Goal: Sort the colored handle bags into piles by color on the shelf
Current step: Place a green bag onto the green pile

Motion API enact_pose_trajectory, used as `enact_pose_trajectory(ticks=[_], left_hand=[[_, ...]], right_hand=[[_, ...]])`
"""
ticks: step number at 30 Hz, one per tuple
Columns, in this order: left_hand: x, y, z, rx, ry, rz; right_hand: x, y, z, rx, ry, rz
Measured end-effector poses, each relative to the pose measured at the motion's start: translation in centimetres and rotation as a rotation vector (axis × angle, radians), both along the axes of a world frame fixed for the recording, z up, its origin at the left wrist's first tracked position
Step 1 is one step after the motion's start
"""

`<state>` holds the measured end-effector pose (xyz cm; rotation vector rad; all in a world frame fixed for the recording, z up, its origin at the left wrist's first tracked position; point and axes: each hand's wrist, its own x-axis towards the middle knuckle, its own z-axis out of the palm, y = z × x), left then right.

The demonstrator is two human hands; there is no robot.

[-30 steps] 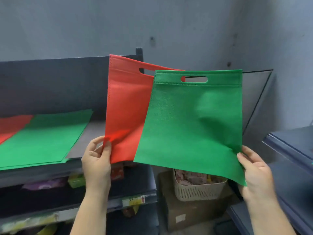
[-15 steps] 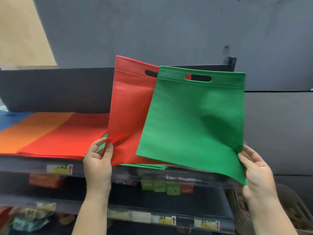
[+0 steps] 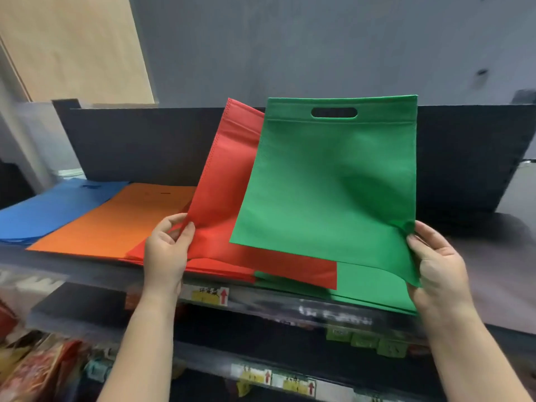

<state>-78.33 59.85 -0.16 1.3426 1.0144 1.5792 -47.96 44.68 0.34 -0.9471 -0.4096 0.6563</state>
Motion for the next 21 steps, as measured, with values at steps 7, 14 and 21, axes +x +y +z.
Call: enact_pose_trajectory(ticks=[7, 14, 21], left_hand=[[-4.8, 5.7, -0.3, -0.076, 0.191, 0.015], [-6.9, 9.4, -0.4, -0.081, 0.663, 0.132], [-4.6, 6.5, 0.6, -0.025, 0.648, 0.075]], right_hand=[[-4.1, 3.7, -0.1, -0.020, -0.024, 0.044], [-5.5, 4.7, -0.8, -0.036, -0.037, 0.048], [-5.8, 4.7, -1.3, -0.049, -0.049, 0.030]])
